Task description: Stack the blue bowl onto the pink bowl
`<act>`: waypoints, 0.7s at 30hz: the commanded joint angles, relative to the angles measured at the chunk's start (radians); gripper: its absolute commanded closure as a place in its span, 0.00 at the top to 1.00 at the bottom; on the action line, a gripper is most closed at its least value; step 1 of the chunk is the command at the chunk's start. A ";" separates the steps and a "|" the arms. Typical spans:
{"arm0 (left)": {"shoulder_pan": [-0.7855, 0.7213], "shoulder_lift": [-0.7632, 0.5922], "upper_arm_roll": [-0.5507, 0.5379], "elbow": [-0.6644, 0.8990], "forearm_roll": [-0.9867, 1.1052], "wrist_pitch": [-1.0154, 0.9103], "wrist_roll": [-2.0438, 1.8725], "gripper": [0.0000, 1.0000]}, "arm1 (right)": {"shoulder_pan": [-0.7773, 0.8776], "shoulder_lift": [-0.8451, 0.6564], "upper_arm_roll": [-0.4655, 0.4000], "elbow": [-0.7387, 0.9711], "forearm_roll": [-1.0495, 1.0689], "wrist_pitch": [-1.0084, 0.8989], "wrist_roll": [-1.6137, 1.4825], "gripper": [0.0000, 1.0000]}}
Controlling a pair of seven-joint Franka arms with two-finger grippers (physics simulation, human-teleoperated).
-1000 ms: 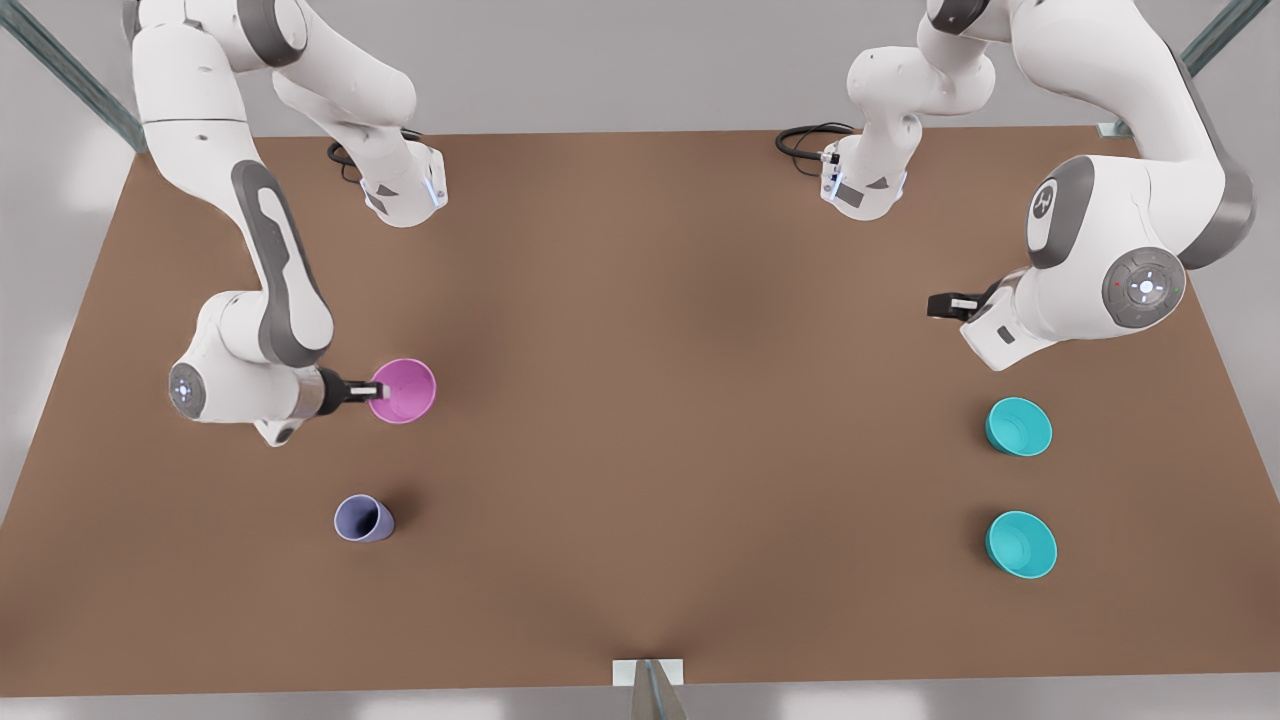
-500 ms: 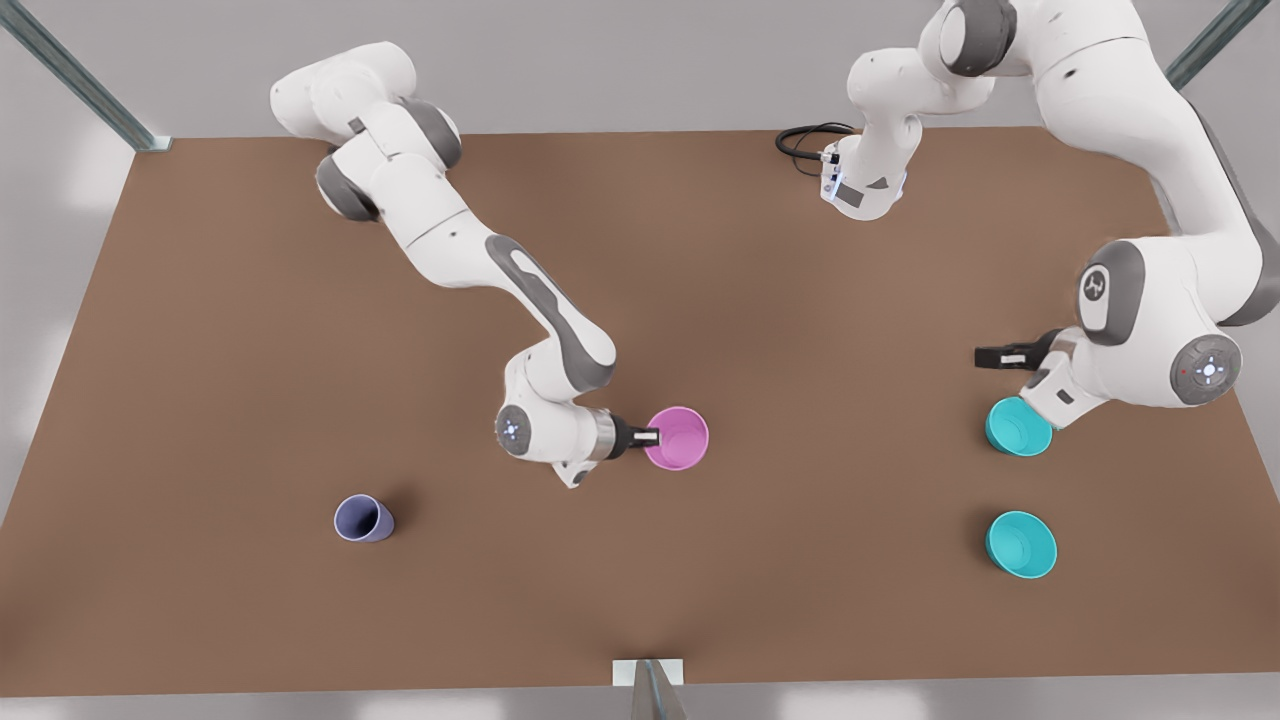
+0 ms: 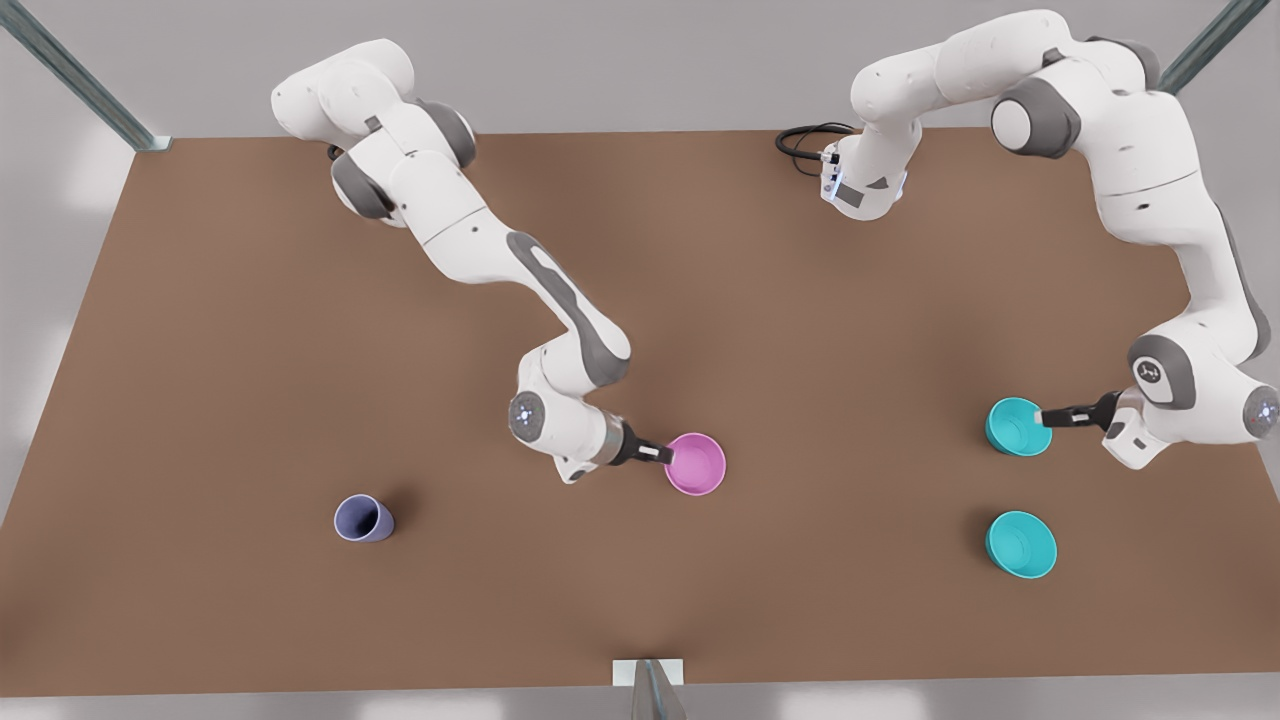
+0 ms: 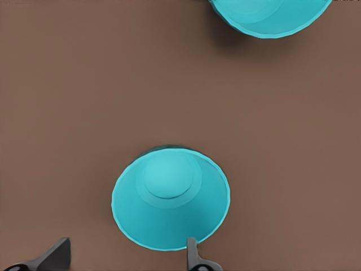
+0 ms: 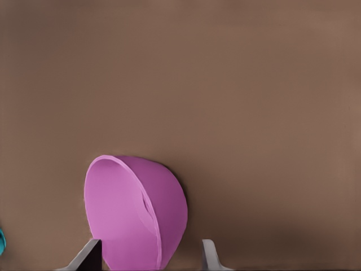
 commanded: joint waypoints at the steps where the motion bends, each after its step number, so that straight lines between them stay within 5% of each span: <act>1: 0.001 0.008 0.004 -0.014 -0.013 0.149 0.304 1.00 | -0.053 -0.055 -0.027 0.000 -0.011 -0.249 0.170 1.00; 3: 0.001 0.022 0.018 -0.033 -0.013 0.155 0.304 1.00 | -0.190 -0.161 -0.028 -0.013 -0.187 -0.571 0.161 1.00; 6: 0.002 0.071 0.021 -0.034 -0.015 0.158 0.307 1.00 | -0.480 -0.280 -0.030 0.101 -0.608 -1.084 -0.386 1.00; 10: 0.004 0.099 0.021 -0.034 -0.062 0.168 0.307 1.00 | -0.536 -0.532 -0.023 0.214 -0.764 -1.351 -0.541 1.00; 11: 0.004 0.096 0.021 -0.034 -0.065 0.157 0.307 0.60 | -0.535 -0.668 -0.020 0.143 -0.768 -1.343 -0.538 1.00; 12: 0.004 0.093 0.023 -0.034 -0.064 0.140 0.310 0.41 | -0.556 -0.743 -0.017 0.085 -0.768 -1.331 -0.543 1.00; 13: 0.004 0.090 0.023 -0.034 -0.064 0.116 0.309 0.31 | -0.567 -0.777 -0.016 0.048 -0.761 -1.322 -0.544 1.00; 15: 0.004 0.080 0.024 -0.034 -0.062 0.094 0.310 0.21 | -0.579 -0.833 -0.016 -0.047 -0.761 -1.277 -0.547 1.00; 21: -0.002 0.071 0.024 -0.034 -0.062 0.091 0.297 0.21 | -0.579 -0.828 -0.016 -0.049 -0.759 -1.277 -0.547 1.00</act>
